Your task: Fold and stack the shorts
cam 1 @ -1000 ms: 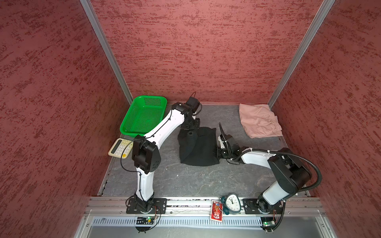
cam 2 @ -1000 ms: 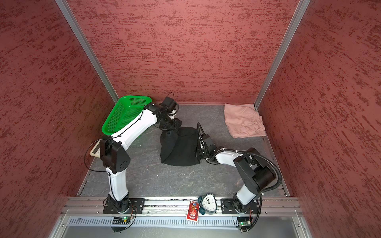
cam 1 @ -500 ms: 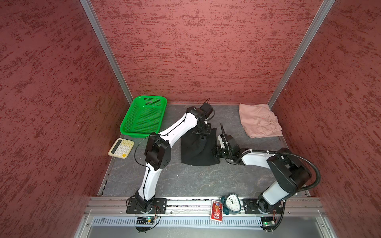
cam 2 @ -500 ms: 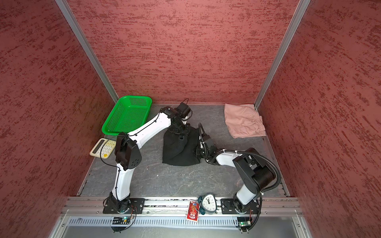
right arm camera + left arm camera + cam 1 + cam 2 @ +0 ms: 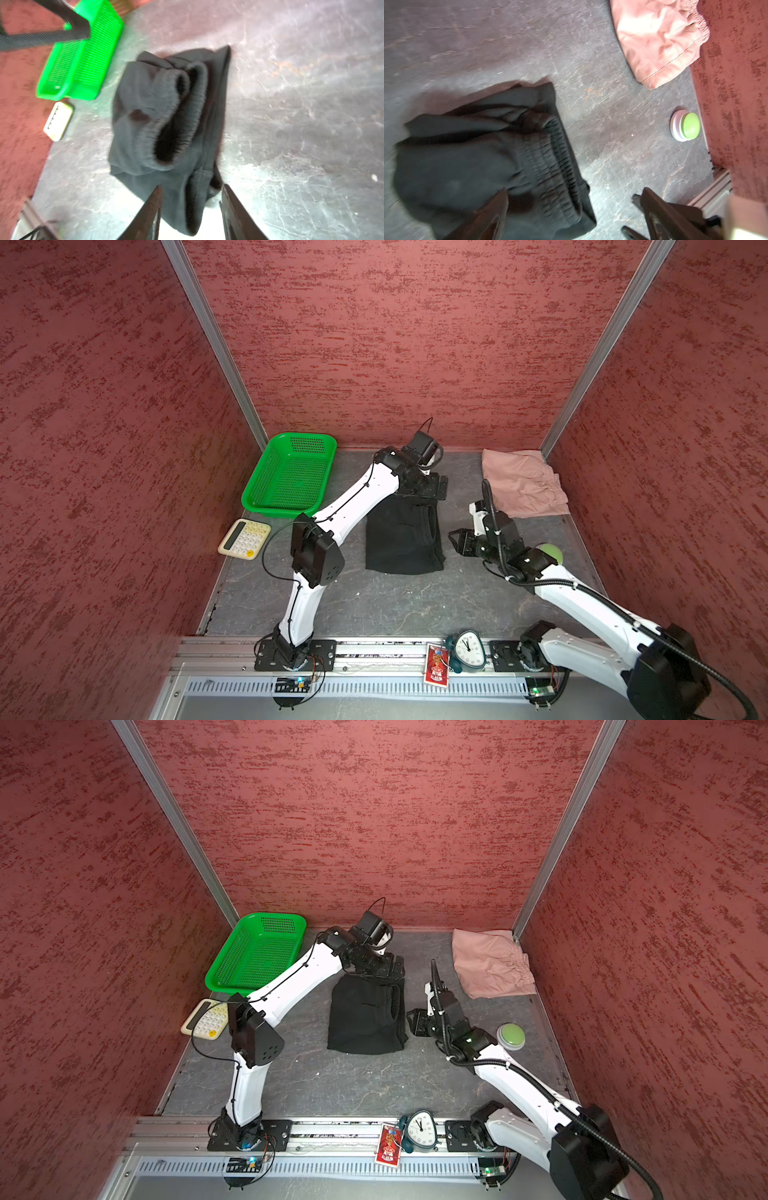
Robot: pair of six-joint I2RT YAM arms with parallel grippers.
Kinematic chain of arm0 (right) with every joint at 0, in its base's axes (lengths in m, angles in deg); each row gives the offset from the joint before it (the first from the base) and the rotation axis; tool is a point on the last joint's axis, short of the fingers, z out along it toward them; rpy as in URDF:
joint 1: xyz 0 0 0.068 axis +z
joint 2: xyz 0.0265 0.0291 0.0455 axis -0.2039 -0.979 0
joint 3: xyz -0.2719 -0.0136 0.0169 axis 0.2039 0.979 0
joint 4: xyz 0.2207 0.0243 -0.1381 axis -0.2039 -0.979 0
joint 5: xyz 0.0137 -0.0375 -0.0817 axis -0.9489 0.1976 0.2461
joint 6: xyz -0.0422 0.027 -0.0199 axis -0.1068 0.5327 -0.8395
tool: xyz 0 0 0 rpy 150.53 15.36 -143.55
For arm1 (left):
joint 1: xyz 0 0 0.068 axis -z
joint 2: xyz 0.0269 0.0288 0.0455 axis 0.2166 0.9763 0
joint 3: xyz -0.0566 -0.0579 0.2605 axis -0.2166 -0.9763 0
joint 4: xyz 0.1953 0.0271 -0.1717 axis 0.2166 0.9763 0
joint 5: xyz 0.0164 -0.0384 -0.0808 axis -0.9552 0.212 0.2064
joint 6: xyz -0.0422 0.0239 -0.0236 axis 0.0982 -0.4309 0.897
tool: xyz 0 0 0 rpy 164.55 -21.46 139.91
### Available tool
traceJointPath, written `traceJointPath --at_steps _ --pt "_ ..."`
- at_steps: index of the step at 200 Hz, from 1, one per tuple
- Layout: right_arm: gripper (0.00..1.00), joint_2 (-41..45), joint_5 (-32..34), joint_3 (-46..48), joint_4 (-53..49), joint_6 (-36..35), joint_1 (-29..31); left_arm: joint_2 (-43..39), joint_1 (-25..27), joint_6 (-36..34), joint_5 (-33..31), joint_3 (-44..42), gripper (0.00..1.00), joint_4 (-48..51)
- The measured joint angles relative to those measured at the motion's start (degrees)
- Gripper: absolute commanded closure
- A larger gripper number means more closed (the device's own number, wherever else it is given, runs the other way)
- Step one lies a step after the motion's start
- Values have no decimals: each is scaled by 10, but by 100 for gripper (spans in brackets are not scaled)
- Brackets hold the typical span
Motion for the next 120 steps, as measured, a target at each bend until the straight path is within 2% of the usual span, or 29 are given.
traceJointPath --at_steps 11,34,54,77,120 --pt "39 -24 -7 -32 -1 -10 7 -42 -14 -3 -8 -52 1 -8" --pt "29 -107 -16 -106 9 -26 23 -153 -70 -1 -14 -184 1 -38" --pt "27 -177 -30 -136 27 -33 30 -257 -139 8 -8 -306 1 -71" --pt "26 -248 -37 -153 28 -42 34 -348 -206 17 4 -406 1 -95" --pt "26 -320 -79 -163 41 -65 34 -421 -247 20 22 -521 1 -126"
